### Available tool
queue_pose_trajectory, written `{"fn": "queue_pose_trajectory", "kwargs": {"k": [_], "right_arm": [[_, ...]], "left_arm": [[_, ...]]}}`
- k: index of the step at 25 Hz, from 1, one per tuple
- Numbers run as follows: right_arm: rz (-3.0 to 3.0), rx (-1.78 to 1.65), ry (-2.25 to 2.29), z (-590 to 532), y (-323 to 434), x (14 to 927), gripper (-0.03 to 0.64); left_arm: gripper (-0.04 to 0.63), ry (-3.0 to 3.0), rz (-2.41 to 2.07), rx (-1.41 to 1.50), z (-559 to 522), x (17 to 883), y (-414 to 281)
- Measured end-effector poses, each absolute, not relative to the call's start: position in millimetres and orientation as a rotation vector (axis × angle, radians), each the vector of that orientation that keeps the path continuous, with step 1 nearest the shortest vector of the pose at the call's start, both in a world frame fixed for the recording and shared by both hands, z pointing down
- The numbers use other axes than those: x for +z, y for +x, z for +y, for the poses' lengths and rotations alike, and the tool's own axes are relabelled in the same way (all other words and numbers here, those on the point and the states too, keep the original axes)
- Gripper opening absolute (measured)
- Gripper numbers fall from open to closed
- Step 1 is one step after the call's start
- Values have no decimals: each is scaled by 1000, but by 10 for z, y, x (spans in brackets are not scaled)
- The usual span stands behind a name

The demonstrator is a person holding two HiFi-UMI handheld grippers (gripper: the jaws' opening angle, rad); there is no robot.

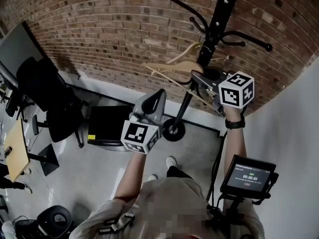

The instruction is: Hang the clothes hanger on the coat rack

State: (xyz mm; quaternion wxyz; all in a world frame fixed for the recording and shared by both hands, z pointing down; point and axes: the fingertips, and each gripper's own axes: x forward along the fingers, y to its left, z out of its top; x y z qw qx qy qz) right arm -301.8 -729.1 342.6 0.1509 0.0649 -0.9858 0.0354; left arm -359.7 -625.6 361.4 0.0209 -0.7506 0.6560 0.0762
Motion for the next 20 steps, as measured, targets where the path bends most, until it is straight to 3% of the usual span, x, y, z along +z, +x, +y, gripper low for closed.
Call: {"fn": "queue_pose_trajectory", "kwargs": {"k": [20], "right_arm": [[-2855, 263, 156, -8064, -3004, 3986, 58]], "left_arm": [[2, -2318, 2070, 200, -6558, 3735, -3596]]}}
